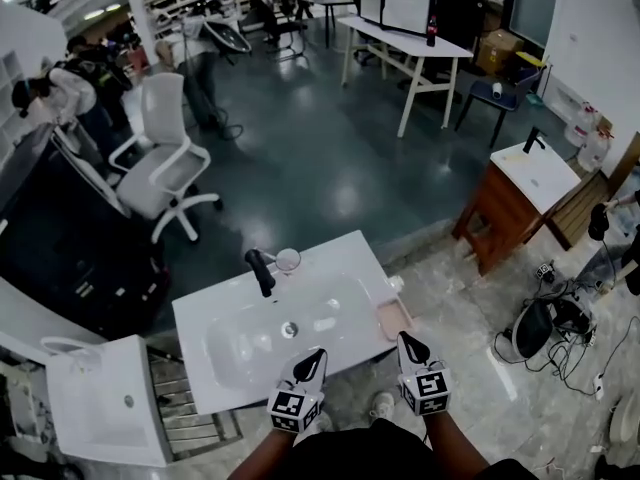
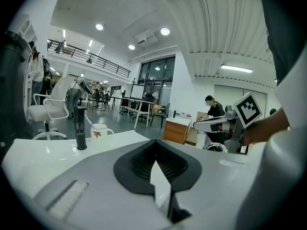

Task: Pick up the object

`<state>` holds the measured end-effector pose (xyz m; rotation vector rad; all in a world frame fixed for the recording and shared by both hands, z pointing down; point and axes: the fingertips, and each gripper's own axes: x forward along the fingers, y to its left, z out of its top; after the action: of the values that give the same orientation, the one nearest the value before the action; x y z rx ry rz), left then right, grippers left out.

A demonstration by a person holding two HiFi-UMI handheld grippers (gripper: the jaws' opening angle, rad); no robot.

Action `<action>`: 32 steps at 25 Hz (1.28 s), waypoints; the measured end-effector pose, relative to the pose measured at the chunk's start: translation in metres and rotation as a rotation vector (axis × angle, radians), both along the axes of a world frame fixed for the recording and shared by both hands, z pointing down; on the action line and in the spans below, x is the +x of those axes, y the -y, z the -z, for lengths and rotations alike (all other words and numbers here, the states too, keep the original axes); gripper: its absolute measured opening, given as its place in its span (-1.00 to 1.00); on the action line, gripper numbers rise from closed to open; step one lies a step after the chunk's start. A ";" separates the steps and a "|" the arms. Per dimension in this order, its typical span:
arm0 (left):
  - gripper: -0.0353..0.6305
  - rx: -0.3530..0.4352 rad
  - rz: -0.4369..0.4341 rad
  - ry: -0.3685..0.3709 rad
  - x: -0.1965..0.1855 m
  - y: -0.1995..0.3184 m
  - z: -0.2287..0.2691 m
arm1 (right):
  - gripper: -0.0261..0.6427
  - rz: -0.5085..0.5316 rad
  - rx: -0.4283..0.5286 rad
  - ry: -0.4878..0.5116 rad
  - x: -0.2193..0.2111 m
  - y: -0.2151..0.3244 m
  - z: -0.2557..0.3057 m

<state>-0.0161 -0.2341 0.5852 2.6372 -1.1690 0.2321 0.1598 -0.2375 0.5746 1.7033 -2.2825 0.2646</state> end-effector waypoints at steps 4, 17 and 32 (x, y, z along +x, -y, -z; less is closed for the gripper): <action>-0.84 -0.016 0.012 0.010 0.009 0.000 -0.006 | -0.87 0.033 -0.047 -0.011 0.008 0.000 -0.017; -0.84 -0.063 0.066 0.033 0.021 -0.003 -0.020 | 0.18 0.089 -0.230 -0.029 0.026 0.016 -0.088; -0.84 -0.091 0.146 0.057 0.008 -0.009 -0.026 | 0.44 0.100 -0.348 -0.072 0.035 0.042 -0.153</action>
<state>-0.0077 -0.2253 0.6113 2.4687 -1.3295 0.3264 0.1943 -0.2796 0.7271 1.3973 -2.1129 0.5347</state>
